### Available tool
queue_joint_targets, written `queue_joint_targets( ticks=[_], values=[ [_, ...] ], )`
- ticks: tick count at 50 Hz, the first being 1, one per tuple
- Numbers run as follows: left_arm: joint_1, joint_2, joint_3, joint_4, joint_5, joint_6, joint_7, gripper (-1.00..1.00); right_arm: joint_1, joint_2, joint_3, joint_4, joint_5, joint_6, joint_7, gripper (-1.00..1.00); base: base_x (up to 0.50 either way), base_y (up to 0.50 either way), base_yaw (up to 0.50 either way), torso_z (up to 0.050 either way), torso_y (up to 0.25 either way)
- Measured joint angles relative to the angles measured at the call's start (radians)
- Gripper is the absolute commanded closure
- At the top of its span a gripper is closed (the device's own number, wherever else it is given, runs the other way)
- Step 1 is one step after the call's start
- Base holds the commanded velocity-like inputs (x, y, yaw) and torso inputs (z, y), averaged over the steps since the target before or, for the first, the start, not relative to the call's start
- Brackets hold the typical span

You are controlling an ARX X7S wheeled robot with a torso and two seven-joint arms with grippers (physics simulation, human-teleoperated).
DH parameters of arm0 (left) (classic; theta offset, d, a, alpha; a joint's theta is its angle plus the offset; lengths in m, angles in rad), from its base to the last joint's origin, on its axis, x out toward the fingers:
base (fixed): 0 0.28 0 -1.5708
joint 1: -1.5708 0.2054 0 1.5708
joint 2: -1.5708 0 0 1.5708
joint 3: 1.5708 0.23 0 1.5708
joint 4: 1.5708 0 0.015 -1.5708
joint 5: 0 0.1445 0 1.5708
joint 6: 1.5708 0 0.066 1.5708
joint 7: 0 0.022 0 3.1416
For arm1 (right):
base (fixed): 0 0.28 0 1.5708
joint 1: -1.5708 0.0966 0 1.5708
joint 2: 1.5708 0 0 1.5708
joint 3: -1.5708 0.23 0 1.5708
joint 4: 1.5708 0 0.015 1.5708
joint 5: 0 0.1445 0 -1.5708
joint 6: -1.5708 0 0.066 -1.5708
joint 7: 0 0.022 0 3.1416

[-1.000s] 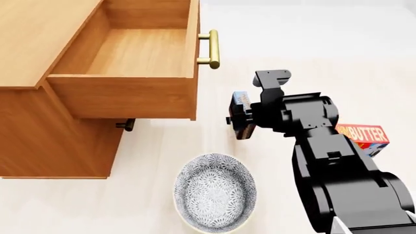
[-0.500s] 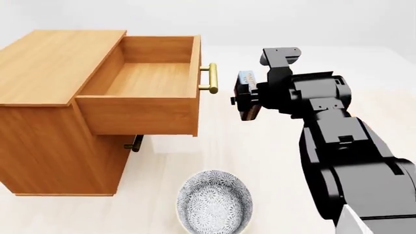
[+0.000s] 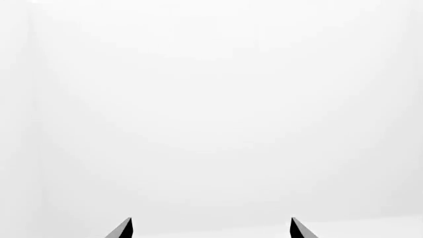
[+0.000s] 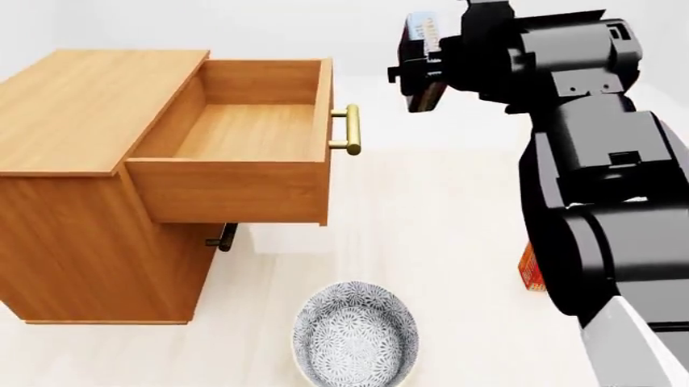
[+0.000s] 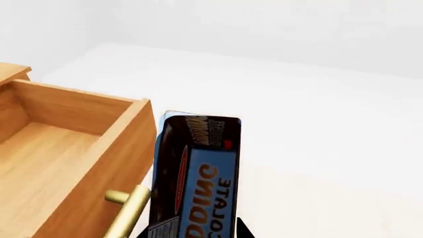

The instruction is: Put the chocolate pudding in the top drawer of the cabinet and close it.

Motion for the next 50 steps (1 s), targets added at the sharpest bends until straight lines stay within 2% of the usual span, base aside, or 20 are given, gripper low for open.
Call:
queue_joint_targets(
  ticks=[4, 8, 24, 31, 39, 50],
  values=[
    [0.001, 0.000, 0.001, 0.001, 0.001, 0.003, 0.000, -1.00, 0.030, -0.008, -0.059, 0.000, 0.066, -0.011, 0.009, 1.00, 0.00, 0.00, 0.00, 0.000, 0.000],
    [0.002, -0.001, 0.001, 0.002, 0.002, 0.006, -0.001, -1.00, 0.058, -0.013, -0.181, -0.004, 0.209, -0.029, 0.030, 1.00, 0.00, 0.00, 0.00, 0.000, 0.000],
    [0.004, -0.002, 0.005, 0.007, 0.009, 0.014, -0.008, -1.00, 0.138, -0.022, -0.906, -0.082, 1.075, -0.180, 0.153, 1.00, 0.00, 0.00, 0.00, 0.000, 0.000],
    [0.004, -0.002, 0.006, 0.008, 0.011, 0.014, -0.013, -1.00, 0.162, -0.024, -1.154, -0.142, 1.370, -0.246, 0.190, 1.00, 0.00, 0.00, 0.00, 0.000, 0.000],
    [0.004, -0.002, 0.007, 0.009, 0.014, 0.013, -0.021, -1.00, 0.166, -0.024, -1.307, -0.214, 1.558, -0.293, 0.220, 1.00, 0.00, 0.00, 0.00, 0.000, 0.000],
    [0.003, -0.002, 0.008, 0.010, 0.016, 0.006, -0.035, -1.00, 0.146, -0.024, -1.392, -0.287, 1.667, -0.318, 0.247, 1.00, 0.00, 0.00, 0.00, 0.000, 0.000]
  ],
)
